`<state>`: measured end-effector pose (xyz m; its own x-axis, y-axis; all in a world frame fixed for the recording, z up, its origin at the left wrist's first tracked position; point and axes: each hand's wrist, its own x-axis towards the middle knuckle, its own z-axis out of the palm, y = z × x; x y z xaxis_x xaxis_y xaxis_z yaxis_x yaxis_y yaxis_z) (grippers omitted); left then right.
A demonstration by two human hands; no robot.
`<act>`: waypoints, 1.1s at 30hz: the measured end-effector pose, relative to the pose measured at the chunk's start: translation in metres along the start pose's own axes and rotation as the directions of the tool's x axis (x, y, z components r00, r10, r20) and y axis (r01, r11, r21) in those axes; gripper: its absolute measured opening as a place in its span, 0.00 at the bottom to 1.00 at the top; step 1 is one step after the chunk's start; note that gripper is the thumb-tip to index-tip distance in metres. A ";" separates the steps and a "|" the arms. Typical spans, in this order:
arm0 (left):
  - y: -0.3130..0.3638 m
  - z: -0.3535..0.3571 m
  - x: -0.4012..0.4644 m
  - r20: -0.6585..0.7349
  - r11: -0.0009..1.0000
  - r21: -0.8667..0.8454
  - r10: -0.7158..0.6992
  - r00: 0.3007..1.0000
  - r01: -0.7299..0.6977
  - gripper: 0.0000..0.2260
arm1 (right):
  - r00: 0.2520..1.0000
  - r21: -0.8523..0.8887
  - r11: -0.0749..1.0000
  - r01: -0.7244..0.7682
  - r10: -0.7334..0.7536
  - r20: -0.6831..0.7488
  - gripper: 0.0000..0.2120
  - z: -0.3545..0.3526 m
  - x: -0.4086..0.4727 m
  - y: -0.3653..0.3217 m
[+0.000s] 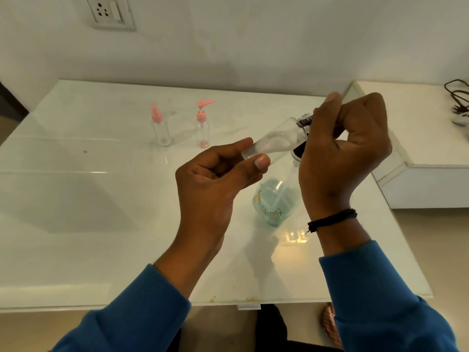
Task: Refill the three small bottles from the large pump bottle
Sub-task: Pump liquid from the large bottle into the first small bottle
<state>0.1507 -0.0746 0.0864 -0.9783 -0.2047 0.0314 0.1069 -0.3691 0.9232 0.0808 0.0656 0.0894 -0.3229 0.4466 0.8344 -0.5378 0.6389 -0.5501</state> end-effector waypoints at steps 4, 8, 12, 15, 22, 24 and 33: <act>-0.001 0.000 0.000 -0.015 1.000 0.004 -0.017 1.000 0.017 0.19 | 0.999 0.021 0.999 -0.025 0.025 0.033 0.20 -0.003 -0.006 0.005; 0.000 0.000 0.000 -0.002 1.000 0.006 -0.013 1.000 0.013 0.19 | 0.999 0.019 1.000 0.020 -0.021 0.045 0.20 -0.002 0.005 -0.002; 0.000 0.000 0.000 -0.010 1.000 -0.011 -0.009 1.000 0.008 0.19 | 1.000 0.046 0.999 -0.021 0.020 0.012 0.20 -0.001 -0.003 -0.002; 0.000 0.000 0.000 -0.016 1.000 -0.016 -0.019 1.000 0.019 0.18 | 1.000 0.040 0.999 -0.024 0.023 0.012 0.20 -0.001 -0.003 -0.001; 0.000 0.001 0.000 -0.010 1.000 -0.012 -0.016 1.000 0.016 0.19 | 0.999 0.051 0.998 -0.033 0.033 0.001 0.21 -0.001 -0.002 0.000; -0.001 0.001 0.000 -0.012 1.000 -0.012 -0.022 1.000 0.022 0.19 | 1.000 0.051 0.998 -0.031 0.031 0.007 0.21 -0.002 -0.002 0.002; -0.001 -0.001 0.001 -0.017 1.000 0.004 -0.023 1.000 0.023 0.19 | 1.000 0.033 0.999 -0.019 0.019 0.009 0.20 -0.001 -0.003 0.000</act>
<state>0.1499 -0.0753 0.0853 -0.9774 -0.2116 0.0041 0.0841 -0.3704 0.9251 0.0826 0.0647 0.0871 -0.3401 0.4529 0.8242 -0.5570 0.6091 -0.5646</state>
